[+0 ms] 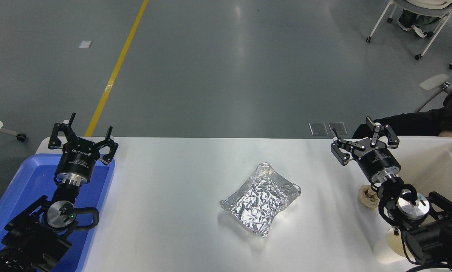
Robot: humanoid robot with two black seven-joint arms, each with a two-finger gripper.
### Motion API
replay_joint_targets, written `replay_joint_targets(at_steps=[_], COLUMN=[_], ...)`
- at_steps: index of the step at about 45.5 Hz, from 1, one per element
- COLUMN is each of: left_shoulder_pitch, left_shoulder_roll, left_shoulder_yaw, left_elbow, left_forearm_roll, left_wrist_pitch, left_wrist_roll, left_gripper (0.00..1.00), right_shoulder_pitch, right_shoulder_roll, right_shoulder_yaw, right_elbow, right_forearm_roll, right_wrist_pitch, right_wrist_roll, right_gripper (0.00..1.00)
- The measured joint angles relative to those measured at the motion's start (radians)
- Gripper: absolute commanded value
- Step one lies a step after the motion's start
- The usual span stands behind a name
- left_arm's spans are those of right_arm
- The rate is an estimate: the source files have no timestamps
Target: Pick up paper cup place in dustbin
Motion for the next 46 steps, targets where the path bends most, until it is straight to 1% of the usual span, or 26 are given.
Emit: replay_joint_targets(at_steps=[15,21,23,26,28,31,38,46], left_shoulder_pitch=[-0.001,-0.002,-0.002,-0.002,-0.002,-0.002,-0.002,-0.002], left_shoulder_roll=[0.000,0.000,0.000,0.000,0.000,0.000,0.000,0.001], left_shoulder_yaw=[0.003,0.003,0.004,0.004,0.004,0.004,0.004,0.004], left_elbow=[0.000,0.000,0.000,0.000,0.000,0.000,0.000,0.000], left_forearm_roll=[0.000,-0.001,-0.001,-0.001,-0.001,-0.001,-0.001,-0.001], left_wrist_pitch=[0.001,0.001,0.001,0.001,0.001,0.001,0.001,0.001], left_wrist_roll=[0.000,0.000,0.000,0.000,0.000,0.000,0.000,0.000], left_gripper=[1.00,1.00,1.00,1.00,1.00,1.00,1.00,1.00], right_shoulder_pitch=[0.015,0.063,0.104,0.132,0.199,0.244,0.429,0.648], right_shoulder_roll=[-0.004,-0.027,-0.045,-0.059,-0.091,-0.114,-0.201,-0.292], right_shoulder_yaw=[-0.006,-0.036,-0.059,-0.085,-0.139,-0.197,-0.432,-0.711], right_elbow=[0.002,0.007,0.011,0.013,0.019,0.027,0.082,0.195], right_forearm_roll=[-0.011,-0.082,-0.146,-0.197,-0.288,-0.358,-0.572,-0.742], right_wrist_pitch=[0.006,0.006,0.006,0.007,0.010,0.012,0.034,0.062], right_wrist_roll=[-0.002,-0.005,-0.007,-0.009,-0.010,-0.013,-0.021,-0.034], right_gripper=[1.00,1.00,1.00,1.00,1.00,1.00,1.00,1.00])
